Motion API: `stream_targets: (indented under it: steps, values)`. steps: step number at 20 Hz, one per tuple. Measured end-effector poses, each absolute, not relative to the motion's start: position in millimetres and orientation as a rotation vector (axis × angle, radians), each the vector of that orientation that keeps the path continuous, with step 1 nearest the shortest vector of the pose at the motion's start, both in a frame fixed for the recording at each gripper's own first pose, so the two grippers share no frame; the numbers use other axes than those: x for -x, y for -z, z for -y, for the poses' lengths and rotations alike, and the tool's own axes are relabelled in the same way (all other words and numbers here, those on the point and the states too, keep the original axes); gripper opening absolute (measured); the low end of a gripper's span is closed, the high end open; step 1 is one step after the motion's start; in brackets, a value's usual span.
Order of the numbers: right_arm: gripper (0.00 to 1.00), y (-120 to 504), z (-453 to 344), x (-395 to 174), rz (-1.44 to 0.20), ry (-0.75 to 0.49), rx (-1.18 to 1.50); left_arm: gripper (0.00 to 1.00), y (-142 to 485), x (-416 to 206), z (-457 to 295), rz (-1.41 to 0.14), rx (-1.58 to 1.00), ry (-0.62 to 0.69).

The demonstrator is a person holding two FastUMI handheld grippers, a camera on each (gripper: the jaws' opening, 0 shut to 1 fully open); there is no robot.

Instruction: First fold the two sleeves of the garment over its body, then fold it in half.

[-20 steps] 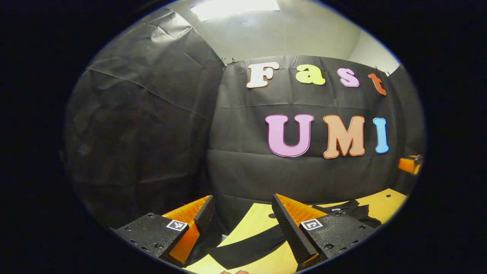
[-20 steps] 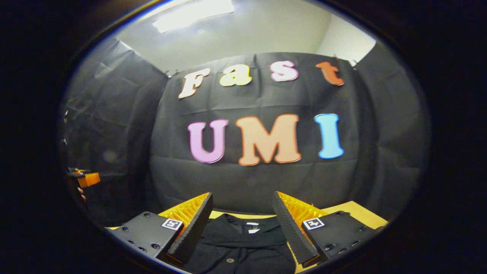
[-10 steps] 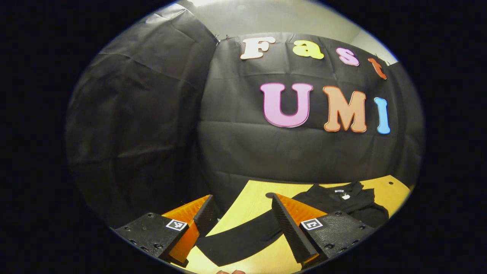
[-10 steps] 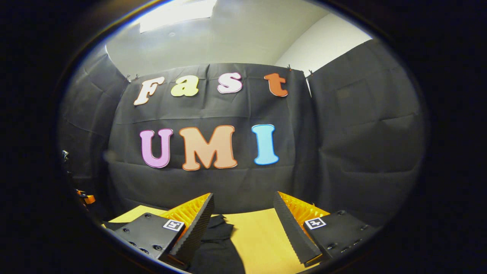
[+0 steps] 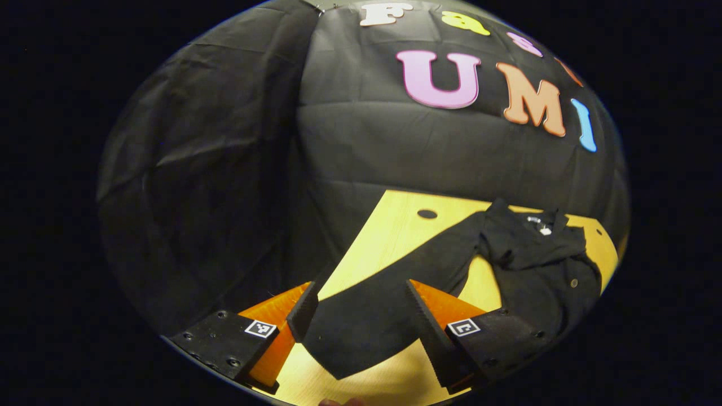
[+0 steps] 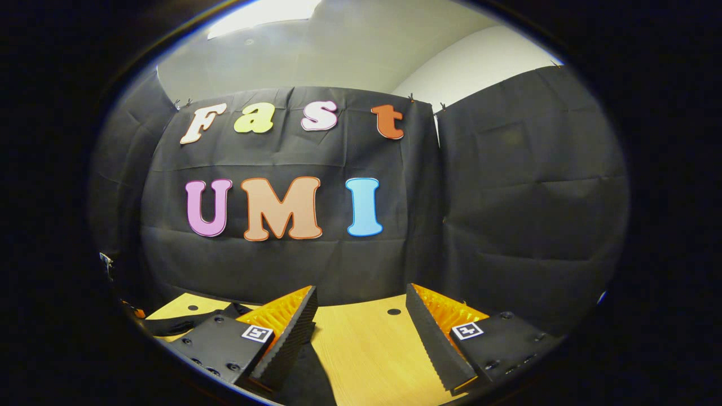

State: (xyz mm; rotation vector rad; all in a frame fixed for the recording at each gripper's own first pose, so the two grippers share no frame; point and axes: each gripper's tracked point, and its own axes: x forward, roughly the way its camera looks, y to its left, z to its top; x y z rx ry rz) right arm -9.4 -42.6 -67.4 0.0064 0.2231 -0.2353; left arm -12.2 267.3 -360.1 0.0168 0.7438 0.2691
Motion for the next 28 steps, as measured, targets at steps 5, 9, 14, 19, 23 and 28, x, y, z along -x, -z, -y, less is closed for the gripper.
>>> stream_targets:
  steps: [5,9,14,19,23,28]
  values:
    - [0.97,68,45,12,-0.245,0.247,0.008,0.95,392,25,-274,-0.827,0.009,-0.310]
    - [1.00,68,41,8,-0.253,0.240,0.021,0.95,404,39,-279,-0.858,0.018,-0.319]
    - [0.97,70,29,-1,-0.270,0.203,0.049,0.95,414,51,-281,-0.888,0.006,-0.331]
    - [0.99,74,21,-7,-0.286,0.177,0.056,0.96,415,51,-278,-0.901,-0.008,-0.288]
    - [0.99,72,21,-5,-0.281,0.177,0.059,0.84,418,49,-268,-0.901,0.010,-0.243]
    - [0.99,74,22,0,-0.279,0.183,0.044,0.23,415,45,-272,-0.881,0.041,-0.232]
